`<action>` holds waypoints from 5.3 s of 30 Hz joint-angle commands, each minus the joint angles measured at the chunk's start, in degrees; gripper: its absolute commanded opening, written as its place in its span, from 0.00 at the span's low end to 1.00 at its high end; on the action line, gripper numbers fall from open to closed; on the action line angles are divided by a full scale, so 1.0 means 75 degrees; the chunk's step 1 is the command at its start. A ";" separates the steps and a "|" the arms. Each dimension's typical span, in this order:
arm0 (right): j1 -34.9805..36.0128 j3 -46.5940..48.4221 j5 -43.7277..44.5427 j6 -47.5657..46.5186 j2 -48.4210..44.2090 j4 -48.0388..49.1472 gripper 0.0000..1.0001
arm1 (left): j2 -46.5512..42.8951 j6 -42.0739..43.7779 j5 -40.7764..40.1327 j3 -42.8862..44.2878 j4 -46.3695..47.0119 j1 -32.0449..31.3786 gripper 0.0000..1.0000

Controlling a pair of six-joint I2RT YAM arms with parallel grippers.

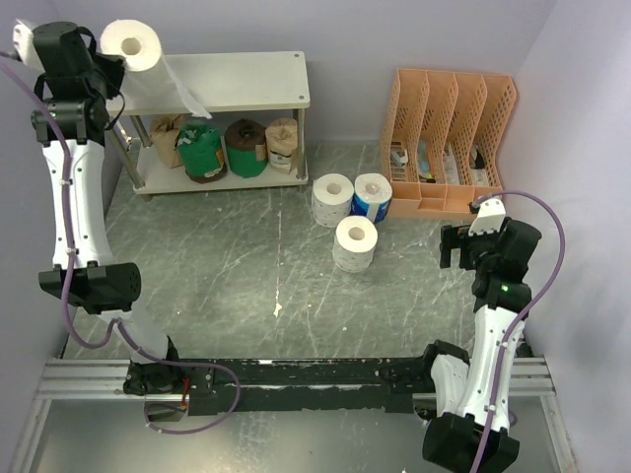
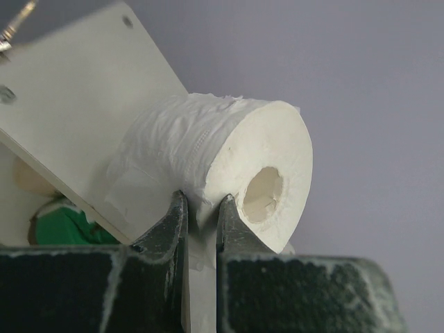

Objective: Place and organize the paper towels onto the shelf

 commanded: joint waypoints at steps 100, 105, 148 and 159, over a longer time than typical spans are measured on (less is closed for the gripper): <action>0.0000 -0.0063 0.0373 0.0138 0.0150 0.0141 1.00 | 0.2780 -0.1321 0.0140 -0.5550 0.4995 -0.5852 0.07; 0.0000 -0.0063 0.0391 0.0130 0.0156 0.0143 1.00 | 0.2406 -0.0884 0.0256 -0.5913 0.5507 -0.5969 0.07; 0.0000 -0.0073 0.0186 0.0045 0.0170 0.0072 1.00 | -0.1714 0.0535 -0.2848 -0.1946 0.1356 -0.2824 0.07; 0.0000 -0.0075 0.0125 0.0002 0.0160 0.0069 1.00 | -0.1311 -0.0041 -0.1944 -0.2120 0.1573 -0.1694 0.07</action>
